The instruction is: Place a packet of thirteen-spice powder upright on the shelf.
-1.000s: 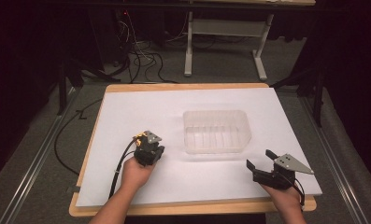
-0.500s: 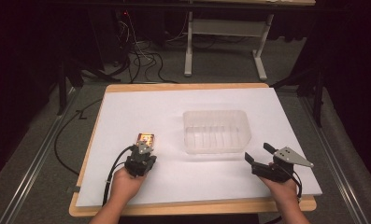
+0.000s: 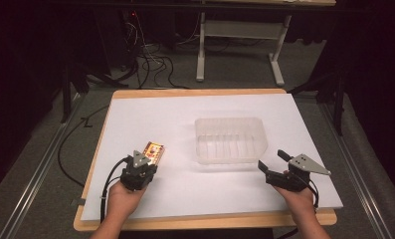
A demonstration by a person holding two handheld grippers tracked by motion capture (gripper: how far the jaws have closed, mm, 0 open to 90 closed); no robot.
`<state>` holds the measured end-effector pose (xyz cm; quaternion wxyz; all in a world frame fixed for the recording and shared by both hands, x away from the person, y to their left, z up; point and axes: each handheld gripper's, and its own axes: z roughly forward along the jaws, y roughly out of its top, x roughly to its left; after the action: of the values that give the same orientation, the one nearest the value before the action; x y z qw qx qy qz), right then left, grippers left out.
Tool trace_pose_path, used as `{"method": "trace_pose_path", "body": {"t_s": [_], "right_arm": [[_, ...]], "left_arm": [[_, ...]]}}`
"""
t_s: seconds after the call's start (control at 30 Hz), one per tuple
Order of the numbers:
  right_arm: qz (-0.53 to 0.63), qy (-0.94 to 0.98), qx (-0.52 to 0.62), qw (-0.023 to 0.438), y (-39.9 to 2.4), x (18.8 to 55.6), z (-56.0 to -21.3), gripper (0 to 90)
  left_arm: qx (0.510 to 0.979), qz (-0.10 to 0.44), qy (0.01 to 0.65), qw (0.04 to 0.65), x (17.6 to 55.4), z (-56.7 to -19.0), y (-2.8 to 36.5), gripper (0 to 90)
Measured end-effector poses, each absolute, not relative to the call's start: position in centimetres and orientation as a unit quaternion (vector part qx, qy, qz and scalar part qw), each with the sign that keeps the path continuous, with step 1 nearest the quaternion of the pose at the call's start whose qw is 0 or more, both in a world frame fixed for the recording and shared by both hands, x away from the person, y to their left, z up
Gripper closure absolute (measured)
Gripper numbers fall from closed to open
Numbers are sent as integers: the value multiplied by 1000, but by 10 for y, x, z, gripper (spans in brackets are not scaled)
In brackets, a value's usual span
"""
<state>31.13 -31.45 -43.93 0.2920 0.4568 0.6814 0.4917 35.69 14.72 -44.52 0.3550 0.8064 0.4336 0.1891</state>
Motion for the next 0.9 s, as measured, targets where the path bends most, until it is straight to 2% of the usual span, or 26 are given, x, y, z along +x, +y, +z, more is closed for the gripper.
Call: {"method": "trace_pose_path", "body": {"t_s": [0.07, 0.17, 0.27, 0.47, 0.53, 0.57, 0.6, 0.9], "right_arm": [[489, 681, 460, 293, -316, 309, -439, 153], [488, 680, 461, 295, -318, 305, -439, 153], [483, 679, 464, 298, -320, 303, -439, 154], [478, 681, 468, 299, -322, 300, -441, 154], [478, 681, 469, 298, -324, 300, -442, 154], [478, 680, 470, 298, -325, 300, -442, 154], [479, 680, 470, 296, -325, 300, -442, 154], [480, 680, 470, 293, -324, 300, -442, 156]], "left_arm": [[799, 202, 444, 352, 361, -445, 150, 638], [788, 209, 472, 335, 371, -448, 154, 340], [786, 196, 493, 316, 385, -455, 156, 180], [800, 166, 505, 280, 403, -471, 151, 170], [799, 165, 507, 279, 403, -472, 151, 206], [797, 168, 509, 279, 402, -470, 152, 283], [798, 168, 509, 277, 401, -470, 151, 319], [810, 157, 499, 265, 371, -467, 150, 325]]}}
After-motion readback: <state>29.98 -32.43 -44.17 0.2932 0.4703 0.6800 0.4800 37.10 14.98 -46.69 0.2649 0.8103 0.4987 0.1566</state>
